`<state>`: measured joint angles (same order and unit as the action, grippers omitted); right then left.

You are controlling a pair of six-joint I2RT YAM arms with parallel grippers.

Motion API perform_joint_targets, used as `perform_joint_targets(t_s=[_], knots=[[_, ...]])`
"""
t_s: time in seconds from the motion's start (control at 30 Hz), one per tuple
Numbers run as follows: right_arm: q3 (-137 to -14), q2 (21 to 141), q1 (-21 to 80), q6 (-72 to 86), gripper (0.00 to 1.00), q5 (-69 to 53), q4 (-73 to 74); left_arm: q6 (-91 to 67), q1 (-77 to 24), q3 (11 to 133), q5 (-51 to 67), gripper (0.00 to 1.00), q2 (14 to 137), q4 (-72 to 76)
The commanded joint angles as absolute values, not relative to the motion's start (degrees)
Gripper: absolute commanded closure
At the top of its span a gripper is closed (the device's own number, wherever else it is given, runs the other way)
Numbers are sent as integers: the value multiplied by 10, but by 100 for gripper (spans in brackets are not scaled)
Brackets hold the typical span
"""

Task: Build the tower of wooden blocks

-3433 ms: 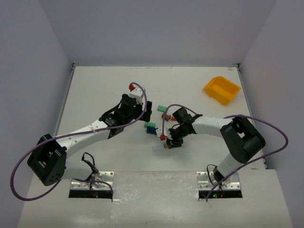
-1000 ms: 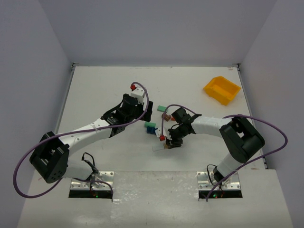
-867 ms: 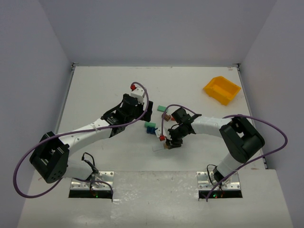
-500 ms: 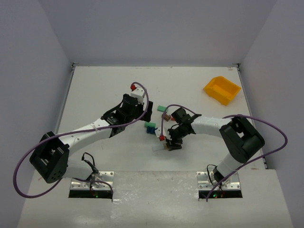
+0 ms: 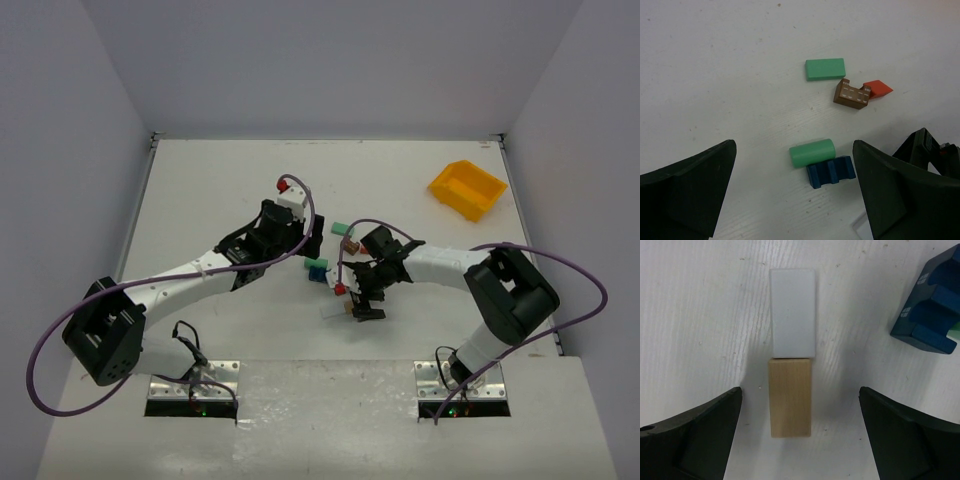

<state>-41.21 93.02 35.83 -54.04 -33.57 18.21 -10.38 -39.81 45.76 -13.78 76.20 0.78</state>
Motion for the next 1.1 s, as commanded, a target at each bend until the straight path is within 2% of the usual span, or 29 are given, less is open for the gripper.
perform_joint_targets(t_s=[0.0,0.2,0.43,0.67,0.77,0.83,0.97,1.07], knots=[[-412,871,361,-555,1,-317,182,-130,-406,474,-150,0,737,23],[-423,785,356,-550,1,-288,164,-164,-407,462,-172,0,709,25],[-465,702,355,-496,1,-237,40,-228,-407,434,-244,0,655,40],[-516,674,353,-305,1,-32,-115,-286,-407,412,-332,0,615,2],[-559,674,352,-170,1,55,-99,-299,-406,399,-346,0,591,11],[-591,678,350,-63,1,122,-25,-316,-406,386,-356,0,579,24],[-567,679,351,74,1,146,41,-336,-405,372,-376,0,577,26],[-538,690,350,107,1,144,62,-356,-403,371,-399,0,587,11]])
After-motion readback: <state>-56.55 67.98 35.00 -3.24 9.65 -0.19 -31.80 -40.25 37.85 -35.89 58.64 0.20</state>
